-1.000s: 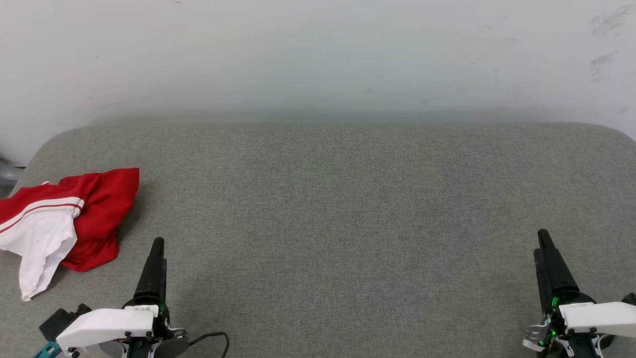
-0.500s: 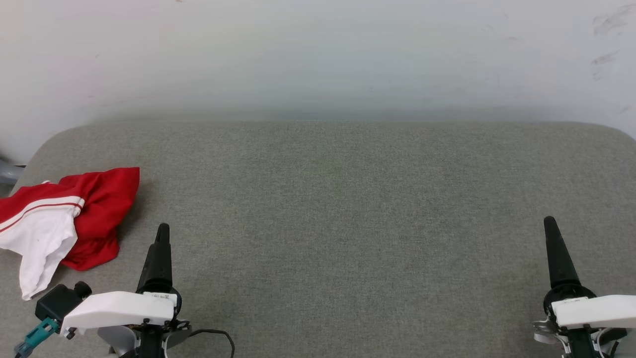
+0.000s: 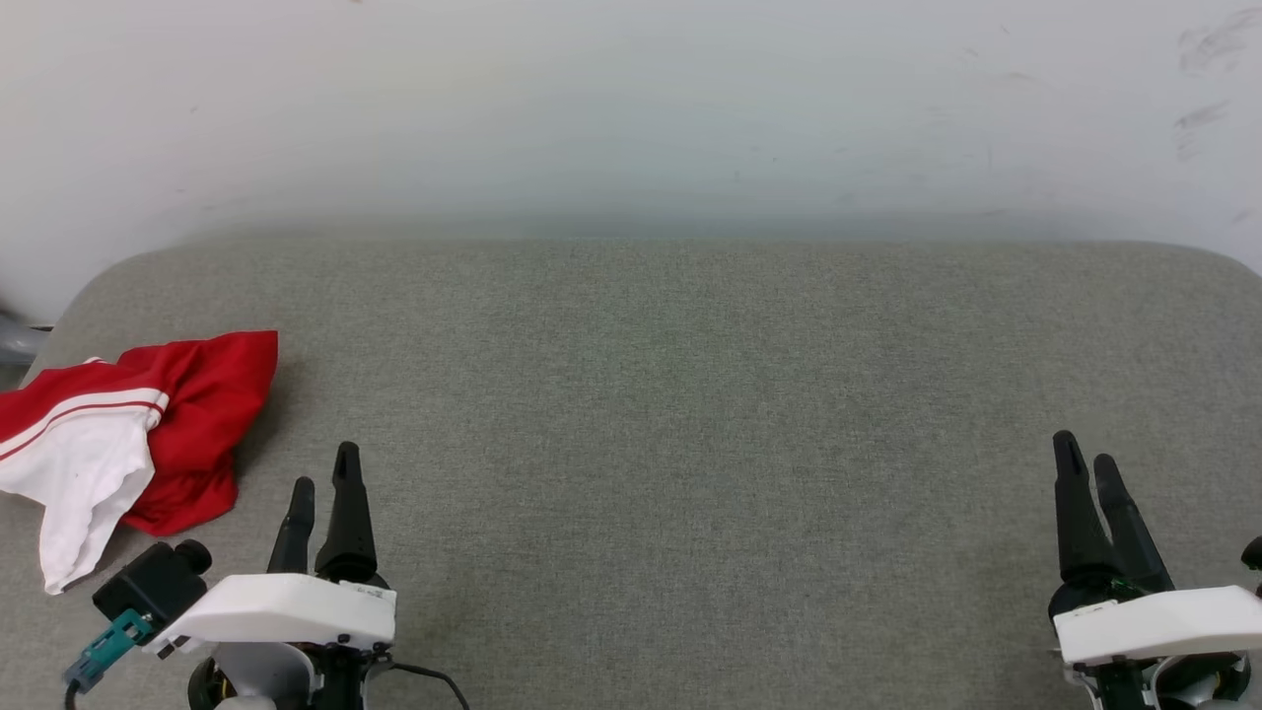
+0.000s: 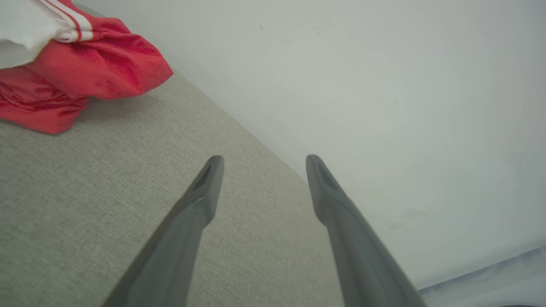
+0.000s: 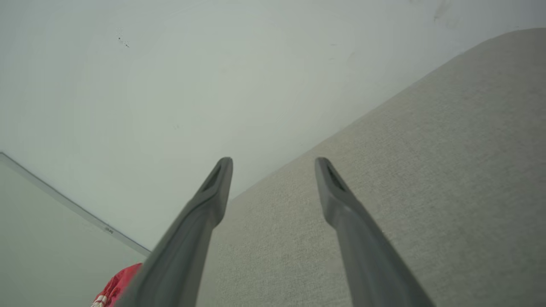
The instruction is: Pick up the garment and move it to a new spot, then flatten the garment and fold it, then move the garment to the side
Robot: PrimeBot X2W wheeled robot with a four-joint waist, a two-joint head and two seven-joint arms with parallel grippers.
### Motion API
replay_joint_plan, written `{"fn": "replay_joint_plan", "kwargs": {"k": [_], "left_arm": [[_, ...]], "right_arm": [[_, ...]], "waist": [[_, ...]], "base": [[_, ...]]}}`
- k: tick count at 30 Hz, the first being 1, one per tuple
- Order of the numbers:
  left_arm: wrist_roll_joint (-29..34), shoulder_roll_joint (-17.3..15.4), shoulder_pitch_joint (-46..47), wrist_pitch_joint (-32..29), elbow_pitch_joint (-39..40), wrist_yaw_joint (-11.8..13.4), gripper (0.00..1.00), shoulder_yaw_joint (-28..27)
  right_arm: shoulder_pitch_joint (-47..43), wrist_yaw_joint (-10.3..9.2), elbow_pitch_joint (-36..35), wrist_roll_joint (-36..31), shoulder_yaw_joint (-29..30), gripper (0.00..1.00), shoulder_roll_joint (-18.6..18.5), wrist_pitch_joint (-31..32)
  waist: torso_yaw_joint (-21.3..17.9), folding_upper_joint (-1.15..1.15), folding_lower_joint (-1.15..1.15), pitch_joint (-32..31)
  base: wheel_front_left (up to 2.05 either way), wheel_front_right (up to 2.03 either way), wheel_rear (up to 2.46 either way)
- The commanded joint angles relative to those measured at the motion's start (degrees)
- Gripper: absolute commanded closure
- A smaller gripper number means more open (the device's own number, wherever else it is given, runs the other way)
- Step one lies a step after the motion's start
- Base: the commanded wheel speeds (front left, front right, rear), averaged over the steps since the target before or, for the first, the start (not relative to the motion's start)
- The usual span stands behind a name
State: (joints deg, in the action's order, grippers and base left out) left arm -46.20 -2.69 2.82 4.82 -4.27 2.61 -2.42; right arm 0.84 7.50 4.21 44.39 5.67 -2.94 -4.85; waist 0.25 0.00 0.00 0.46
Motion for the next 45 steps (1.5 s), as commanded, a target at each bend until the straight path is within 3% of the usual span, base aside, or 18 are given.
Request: {"fn": "replay_joint_plan", "kwargs": {"k": [1,18,45], "left_arm": [[1.5,-0.2,0.3,0.6,1.0,0.4,0.0,0.2],[16.9,-0.8,-0.7,3.4,0.8,2.4,0.0,3.3],[31.6,-1.8,-2.0,7.1,0.6,4.7,0.0,7.2]], "right_arm": [[0.2,-0.01,-1.0,-1.6,-0.2,0.0,0.0,-0.5],[-0.8,0.0,-0.8,-16.7,-1.0,0.0,0.0,-3.4],[-2.5,-0.01,-1.9,-32.4,-1.3,0.0,0.1,-7.1]], "waist": [[0.0,0.0,0.0,0.0],[0.1,0.0,0.0,-0.2],[0.3,0.0,0.0,-0.5]], "base": [[0.0,0.0,0.0],[0.0,0.0,0.0],[0.0,0.0,0.0]]}}
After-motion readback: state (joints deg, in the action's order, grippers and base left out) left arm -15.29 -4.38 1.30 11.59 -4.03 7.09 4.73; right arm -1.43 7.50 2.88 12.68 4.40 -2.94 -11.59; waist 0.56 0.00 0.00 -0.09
